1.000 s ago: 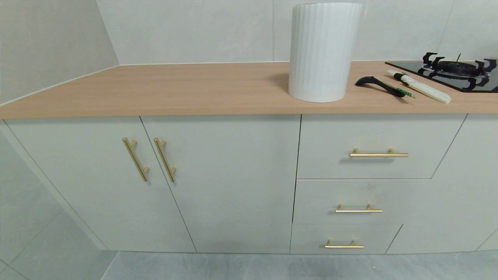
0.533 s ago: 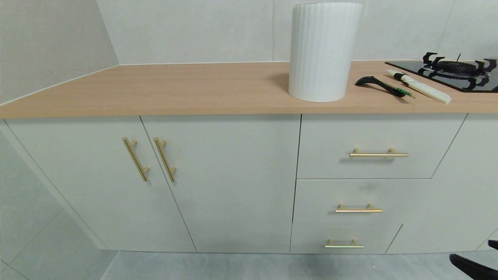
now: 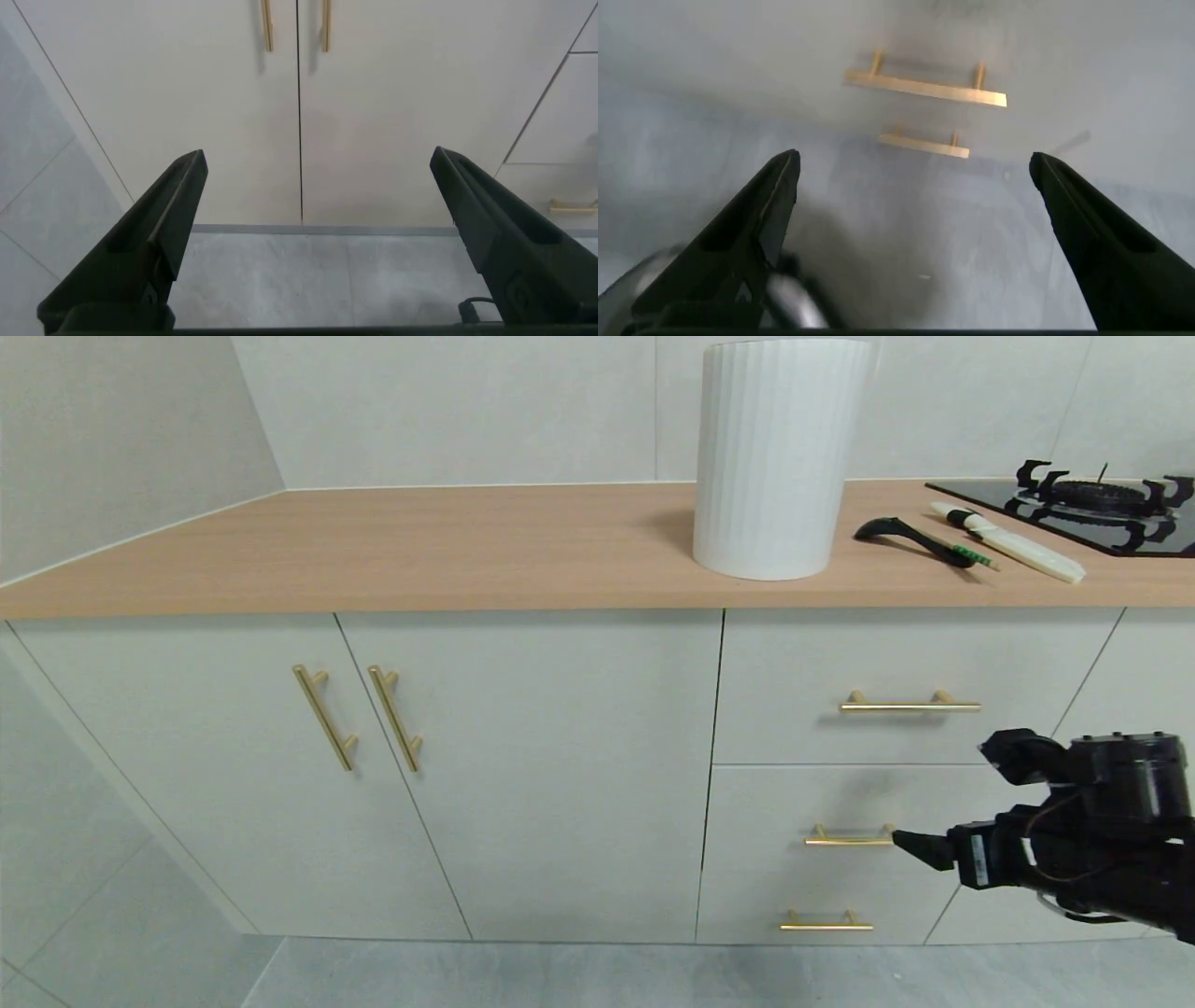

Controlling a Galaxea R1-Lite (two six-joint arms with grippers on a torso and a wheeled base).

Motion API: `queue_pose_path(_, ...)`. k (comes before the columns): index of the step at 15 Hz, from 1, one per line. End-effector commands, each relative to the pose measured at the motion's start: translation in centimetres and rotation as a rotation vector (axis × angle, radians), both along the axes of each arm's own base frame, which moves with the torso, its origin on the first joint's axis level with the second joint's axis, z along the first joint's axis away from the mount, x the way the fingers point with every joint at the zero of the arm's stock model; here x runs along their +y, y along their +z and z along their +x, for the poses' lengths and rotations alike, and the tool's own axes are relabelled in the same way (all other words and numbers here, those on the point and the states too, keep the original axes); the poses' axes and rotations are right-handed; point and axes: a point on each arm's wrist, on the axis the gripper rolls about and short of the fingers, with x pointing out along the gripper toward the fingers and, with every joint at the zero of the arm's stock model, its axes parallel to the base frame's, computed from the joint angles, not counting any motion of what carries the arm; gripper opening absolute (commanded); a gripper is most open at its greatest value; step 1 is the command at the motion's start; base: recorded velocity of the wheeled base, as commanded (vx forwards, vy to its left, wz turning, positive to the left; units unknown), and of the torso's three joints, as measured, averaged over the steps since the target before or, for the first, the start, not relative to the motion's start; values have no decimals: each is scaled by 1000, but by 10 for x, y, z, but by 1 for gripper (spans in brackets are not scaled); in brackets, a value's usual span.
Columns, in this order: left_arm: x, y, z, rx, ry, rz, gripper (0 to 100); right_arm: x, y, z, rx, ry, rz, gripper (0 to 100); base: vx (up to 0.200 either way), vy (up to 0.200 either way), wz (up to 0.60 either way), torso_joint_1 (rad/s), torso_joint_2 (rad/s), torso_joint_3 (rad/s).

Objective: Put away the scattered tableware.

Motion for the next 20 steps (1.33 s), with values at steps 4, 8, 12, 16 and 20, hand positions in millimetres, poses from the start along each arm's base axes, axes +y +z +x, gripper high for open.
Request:
queue_pose_path(4,0,0,0,0,0,0,100,5,-81,43,40,-113,-83,100,0,0,0,0,0,0)
queue_pose_path(8,0,0,0,1,0,0,100,7,-98,54,-42,-134,-69,100,0,0,0,0,0,0)
queue_pose_path(12,0,0,0,0,0,0,100,7,-113,64,-80,-166,-72,100,0,0,0,0,0,0)
queue_pose_path(16,0,0,0,0,0,0,100,7,-118,72,-128,-199,-78,100,0,0,0,0,0,0)
queue_pose_path(20,0,0,0,1,0,0,100,7,-126,76,-118,-203,-83,100,0,0,0,0,0,0)
